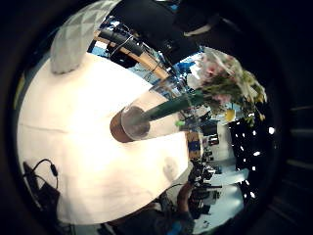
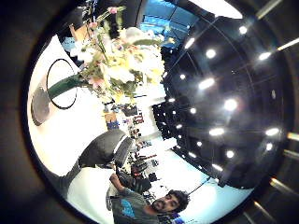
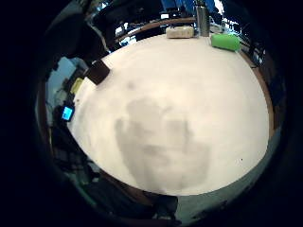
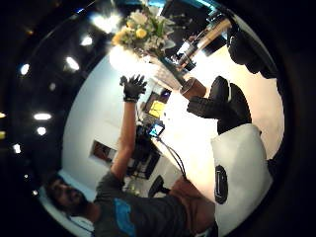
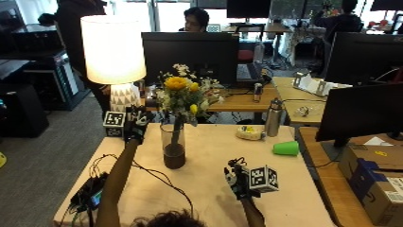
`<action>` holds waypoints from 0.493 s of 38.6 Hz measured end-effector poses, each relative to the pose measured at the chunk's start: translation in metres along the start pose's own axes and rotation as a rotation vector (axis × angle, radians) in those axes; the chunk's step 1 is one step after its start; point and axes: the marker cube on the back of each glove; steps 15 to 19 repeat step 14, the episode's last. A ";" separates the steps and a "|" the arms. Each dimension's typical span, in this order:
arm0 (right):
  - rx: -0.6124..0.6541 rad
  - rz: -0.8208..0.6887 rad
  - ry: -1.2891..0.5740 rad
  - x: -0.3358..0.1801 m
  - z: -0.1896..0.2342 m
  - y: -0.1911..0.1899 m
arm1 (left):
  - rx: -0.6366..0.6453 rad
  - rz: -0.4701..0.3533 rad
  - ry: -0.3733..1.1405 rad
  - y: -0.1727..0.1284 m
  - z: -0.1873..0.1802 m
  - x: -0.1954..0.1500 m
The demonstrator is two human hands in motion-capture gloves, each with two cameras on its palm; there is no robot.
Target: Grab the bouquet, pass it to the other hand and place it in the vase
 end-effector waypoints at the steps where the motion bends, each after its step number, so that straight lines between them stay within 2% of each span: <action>1: 0.001 -0.003 -0.001 0.000 0.000 0.000 | -0.014 0.007 -0.005 -0.008 -0.003 -0.009; 11: -0.005 -0.020 -0.013 -0.013 0.001 0.001 | -0.033 0.096 -0.001 0.007 -0.013 0.023; 19: -0.004 -0.023 -0.012 -0.014 0.001 0.002 | -0.031 0.105 0.003 0.010 -0.014 0.030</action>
